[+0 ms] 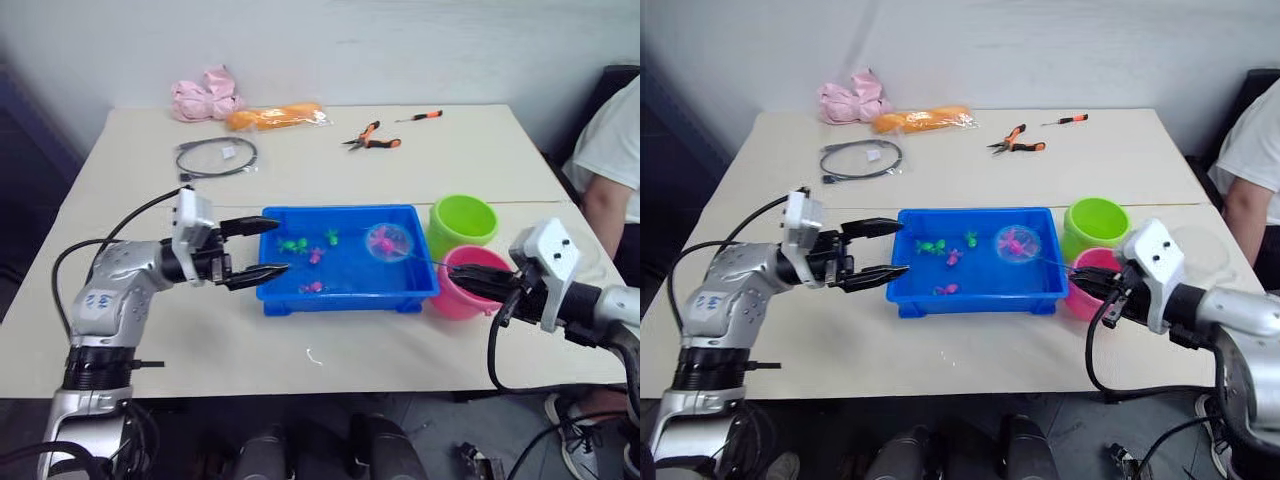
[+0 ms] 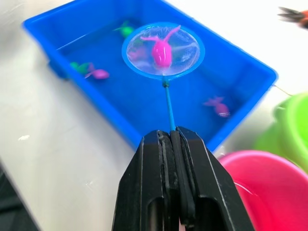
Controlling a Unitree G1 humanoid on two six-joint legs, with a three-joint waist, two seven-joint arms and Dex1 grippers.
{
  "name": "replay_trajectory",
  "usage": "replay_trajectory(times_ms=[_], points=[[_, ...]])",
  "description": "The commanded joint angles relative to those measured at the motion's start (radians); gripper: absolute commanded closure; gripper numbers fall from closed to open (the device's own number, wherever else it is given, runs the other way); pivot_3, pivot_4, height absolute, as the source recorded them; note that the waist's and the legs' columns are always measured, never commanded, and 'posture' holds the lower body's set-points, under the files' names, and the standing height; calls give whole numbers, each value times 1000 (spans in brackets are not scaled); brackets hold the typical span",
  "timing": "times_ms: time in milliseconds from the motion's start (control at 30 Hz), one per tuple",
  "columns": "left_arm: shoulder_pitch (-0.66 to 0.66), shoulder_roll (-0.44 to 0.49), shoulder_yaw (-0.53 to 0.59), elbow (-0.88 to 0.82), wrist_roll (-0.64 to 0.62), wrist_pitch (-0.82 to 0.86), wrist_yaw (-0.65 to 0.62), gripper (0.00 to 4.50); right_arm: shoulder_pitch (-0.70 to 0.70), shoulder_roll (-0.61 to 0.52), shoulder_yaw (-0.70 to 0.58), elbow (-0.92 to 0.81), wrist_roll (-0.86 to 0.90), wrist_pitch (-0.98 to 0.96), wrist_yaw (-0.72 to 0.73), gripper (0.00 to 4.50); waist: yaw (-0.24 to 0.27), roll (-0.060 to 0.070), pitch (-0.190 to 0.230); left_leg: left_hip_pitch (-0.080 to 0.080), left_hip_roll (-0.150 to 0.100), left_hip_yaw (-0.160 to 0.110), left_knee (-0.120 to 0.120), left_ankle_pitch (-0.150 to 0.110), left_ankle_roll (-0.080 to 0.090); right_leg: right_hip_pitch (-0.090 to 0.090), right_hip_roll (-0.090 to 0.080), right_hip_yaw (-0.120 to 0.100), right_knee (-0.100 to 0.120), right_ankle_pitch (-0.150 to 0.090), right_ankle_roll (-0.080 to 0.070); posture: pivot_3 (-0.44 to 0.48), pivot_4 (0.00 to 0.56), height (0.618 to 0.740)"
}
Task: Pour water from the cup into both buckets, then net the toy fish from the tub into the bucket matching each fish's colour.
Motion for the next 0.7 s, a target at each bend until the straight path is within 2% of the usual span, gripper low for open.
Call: replay_trajectory(times_ms=[33, 200, 300, 400, 533, 700], points=[[-25, -14, -36, -33, -17, 9, -18, 61, 33, 21, -75, -76, 31, -31, -85, 4500, -2, 0, 0, 0, -1, 0, 0, 0, 0, 0, 0, 0, 0, 0, 0, 0, 150, 740], [-25, -33, -50, -12, -28, 17, -36, 61, 117, 2, -219, -177, 89, 7, -129, 4500, -4, 0, 0, 0, 1, 0, 0, 0, 0, 0, 1, 0, 0, 0, 0, 0, 150, 740], [-29, -58, -73, 1, -23, 9, -55, 61, 229, -5, -382, -235, 123, 32, -111, 4500, 1, 0, 0, 0, 0, 0, 0, 0, 0, 0, 2, 0, 0, 0, 0, 0, 150, 740], [-39, -76, -84, 14, -16, 4, -64, 61, 356, -7, -467, -252, 109, -17, -96, 4500, 12, 0, 0, 0, -1, 0, 0, 0, 2, 1, 2, 1, -4, 0, 0, 0, 150, 740], [-54, -97, -99, 42, -7, -9, -81, 61, 493, 39, -476, -211, 29, -160, -141, 4500, 18, 0, 0, 2, -1, 0, 0, 0, 2, 2, 2, 1, -4, 0, 1, 0, 150, 740], [-66, -115, -107, 61, -2, -20, -87, 61, 597, 108, -390, -97, -155, -530, -219, 4500, 16, 0, 0, 2, -1, 0, 0, 0, 2, 2, 2, 1, -4, 0, 1, 0, 150, 740]])
